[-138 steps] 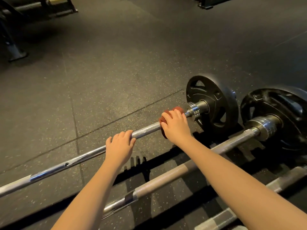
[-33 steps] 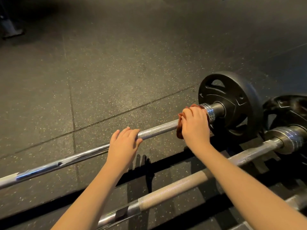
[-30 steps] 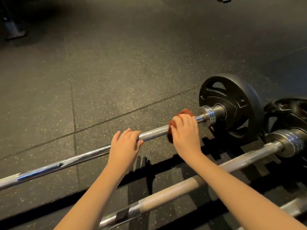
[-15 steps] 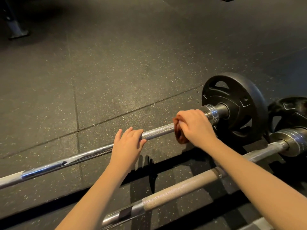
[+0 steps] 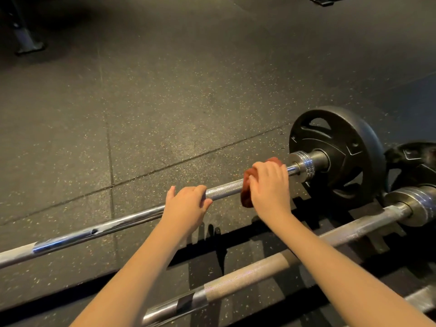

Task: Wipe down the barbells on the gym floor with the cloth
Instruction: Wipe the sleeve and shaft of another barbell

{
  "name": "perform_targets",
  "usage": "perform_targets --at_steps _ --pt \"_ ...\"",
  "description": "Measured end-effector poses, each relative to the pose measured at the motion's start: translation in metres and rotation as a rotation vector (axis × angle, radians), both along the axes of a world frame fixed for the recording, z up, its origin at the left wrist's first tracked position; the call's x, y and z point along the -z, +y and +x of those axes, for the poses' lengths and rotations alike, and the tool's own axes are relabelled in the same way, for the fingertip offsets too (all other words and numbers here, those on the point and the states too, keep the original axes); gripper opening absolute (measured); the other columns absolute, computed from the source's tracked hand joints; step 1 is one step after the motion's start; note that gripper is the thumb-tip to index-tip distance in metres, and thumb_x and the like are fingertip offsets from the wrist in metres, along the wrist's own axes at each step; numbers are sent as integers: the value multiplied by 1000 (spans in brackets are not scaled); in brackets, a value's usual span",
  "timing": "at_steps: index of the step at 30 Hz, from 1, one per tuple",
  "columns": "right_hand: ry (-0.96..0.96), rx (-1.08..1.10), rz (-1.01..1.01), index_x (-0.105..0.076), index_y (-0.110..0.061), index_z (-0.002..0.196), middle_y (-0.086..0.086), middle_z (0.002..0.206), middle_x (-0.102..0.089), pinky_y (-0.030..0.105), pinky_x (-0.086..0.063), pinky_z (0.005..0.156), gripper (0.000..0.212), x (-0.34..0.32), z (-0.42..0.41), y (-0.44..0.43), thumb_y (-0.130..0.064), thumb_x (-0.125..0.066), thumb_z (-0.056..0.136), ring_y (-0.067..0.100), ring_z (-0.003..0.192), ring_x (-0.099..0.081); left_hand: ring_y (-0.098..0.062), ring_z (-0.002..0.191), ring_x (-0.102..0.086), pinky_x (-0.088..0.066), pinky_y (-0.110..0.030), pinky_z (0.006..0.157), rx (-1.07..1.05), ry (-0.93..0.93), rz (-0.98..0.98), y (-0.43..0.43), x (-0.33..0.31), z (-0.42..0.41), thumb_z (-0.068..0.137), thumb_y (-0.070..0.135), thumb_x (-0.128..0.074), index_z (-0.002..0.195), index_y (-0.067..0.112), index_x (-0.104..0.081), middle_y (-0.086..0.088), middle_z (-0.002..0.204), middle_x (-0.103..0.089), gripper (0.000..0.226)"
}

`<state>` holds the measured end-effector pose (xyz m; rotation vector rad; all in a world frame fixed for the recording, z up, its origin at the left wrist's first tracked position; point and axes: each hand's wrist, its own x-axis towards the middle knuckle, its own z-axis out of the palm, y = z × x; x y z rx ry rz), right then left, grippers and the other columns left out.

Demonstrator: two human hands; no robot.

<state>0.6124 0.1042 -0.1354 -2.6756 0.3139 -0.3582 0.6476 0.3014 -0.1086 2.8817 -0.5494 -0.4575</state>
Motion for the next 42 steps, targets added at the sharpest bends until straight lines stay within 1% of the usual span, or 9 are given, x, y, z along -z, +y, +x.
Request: perform_targets --at_steps 6,12,16,24,27,31,35,39,42 --pt "67 -100 -85 -59 -19 97 0 92 -60 40 -39 89 34 -8 10 -43 -37 -31 90 25 93 -53 -20 88 -50 -33 -40 99 47 284 26 -1 -8 29 101 45 -36 103 21 -53 8 84 -54 30" --pt "15 -235 38 -60 -19 105 -5 102 -60 40 -35 103 25 -5 -2 -10 -28 -42 90 19 102 -51 -18 90 -57 -15 -45 114 72 -86 0 0 6 9 97 43 -47 89 21 -51 11 77 -52 24" --pt "59 -132 -52 -60 -18 95 0 92 -61 40 -39 87 25 -11 10 -38 -32 -40 89 25 91 -53 -22 76 -63 -34 -53 105 100 -410 -92 3 24 -7 73 31 -78 76 17 -58 3 69 -60 25" --pt "57 -341 -16 -62 -20 104 -4 95 -64 39 -40 90 25 -11 6 -25 -32 -46 88 21 94 -56 -30 120 -58 -25 -60 108 91 -398 -76 7 28 -7 78 31 -76 106 13 -67 -2 99 -73 34" --pt "50 -66 -86 -58 -20 92 -3 86 -59 42 -39 90 26 -7 12 -30 -35 -37 89 24 89 -54 -26 136 -42 -9 -55 114 -21 -328 -41 23 26 -8 90 36 -63 123 15 -60 -1 117 -67 39" --pt "-53 -76 -9 -57 -20 99 -4 97 -55 46 -33 104 25 4 -4 39 -35 -39 91 20 100 -47 -27 126 -53 -19 -60 110 -41 -319 -66 31 30 -11 84 29 -70 109 15 -67 -3 107 -71 28" --pt "61 -379 -79 -60 -22 98 -6 88 -60 38 -37 87 23 -8 13 6 -36 -43 88 21 89 -54 -21 135 -42 -5 -53 114 -48 -307 -58 32 23 -10 92 37 -59 120 23 -61 4 118 -66 32" --pt "39 22 -68 -58 -19 91 -2 88 -56 42 -31 103 32 -1 10 26 -34 -30 88 23 92 -50 -18 141 -31 3 -51 115 -54 -277 -54 27 19 -15 97 41 -48 131 25 -52 7 130 -59 37" --pt "-40 -143 -23 -59 -19 101 -2 97 -57 49 -30 109 29 5 -3 55 -34 -38 88 21 99 -48 -23 136 -40 -2 -56 114 -59 -310 -47 30 15 -15 94 37 -56 124 20 -59 3 120 -66 34"
